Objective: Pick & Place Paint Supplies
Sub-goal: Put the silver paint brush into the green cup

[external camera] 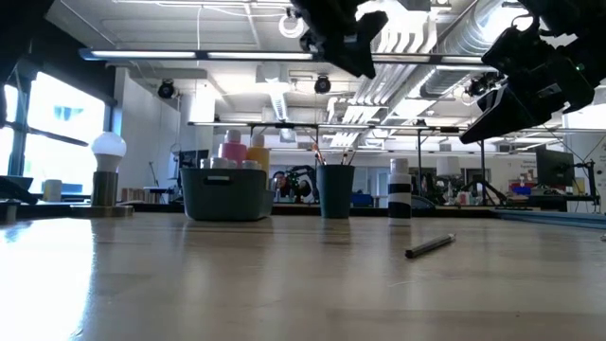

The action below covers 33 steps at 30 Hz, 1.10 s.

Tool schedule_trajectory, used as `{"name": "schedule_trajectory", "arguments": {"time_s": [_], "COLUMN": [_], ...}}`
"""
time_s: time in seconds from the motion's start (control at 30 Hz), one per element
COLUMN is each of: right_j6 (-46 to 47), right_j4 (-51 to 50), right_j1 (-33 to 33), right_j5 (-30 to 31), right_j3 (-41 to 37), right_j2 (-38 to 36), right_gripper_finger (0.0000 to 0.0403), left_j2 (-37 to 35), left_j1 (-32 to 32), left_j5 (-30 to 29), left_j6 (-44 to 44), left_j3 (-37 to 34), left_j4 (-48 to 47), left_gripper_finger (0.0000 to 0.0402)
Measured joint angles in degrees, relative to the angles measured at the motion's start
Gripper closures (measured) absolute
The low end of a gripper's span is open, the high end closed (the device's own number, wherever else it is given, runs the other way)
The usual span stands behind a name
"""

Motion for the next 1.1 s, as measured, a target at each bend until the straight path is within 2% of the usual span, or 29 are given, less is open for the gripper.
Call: {"name": "schedule_trajectory", "arguments": {"time_s": [0.1,0.2,0.27,0.37,0.47,0.6,0.73,0.9,1.1], "right_j6": [0.3,1.1,1.2,1.2,1.4,1.4,1.3,0.9,0.8], "right_j4": [0.0,0.0,0.0,0.1,0.3,0.6,0.7,1.0,1.0], "right_j1": [0.0,0.0,0.0,0.0,0.0,0.0,0.0,0.0,0.0], "right_j5": [0.0,0.0,0.0,0.0,0.0,0.0,0.2,0.2,0.2], "right_j3": [0.0,0.0,0.0,0.0,0.0,0.0,0.0,0.0,0.0], "right_j2": [0.0,0.0,0.0,0.0,0.0,0.0,0.0,0.0,0.0], "right_gripper_finger": [0.0401,0.0401,0.0401,0.0401,0.0401,0.0401,0.0401,0.0401,0.0401], "left_j2": [-0.2,-1.0,-1.8,-4.0,-4.4,-5.1,-4.9,-4.9,-4.9], "left_j1": [-3.5,-6.1,-6.6,-6.4,-6.2,-6.4,-6.4,-6.3,-6.3], "left_j5": [-1.5,-6.7,-9.4,-9.9,-8.9,-6.4,0.4,8.2,8.9], "left_j6": [-0.3,-0.1,-0.5,-1.3,-1.7,-3.9,-7.4,-6.2,-0.3], "left_j3": [-3.3,-10.0,-14.4,-20.9,-24.4,-24.7,-24.9,-24.9,-24.8], "left_j4": [4.6,11.2,17.6,22.9,23.6,24.3,23.4,21.6,21.7], "left_gripper_finger": [0.0226,0.0226,0.0226,0.0226,0.0226,0.0226,0.0226,0.0226,0.0226]}}
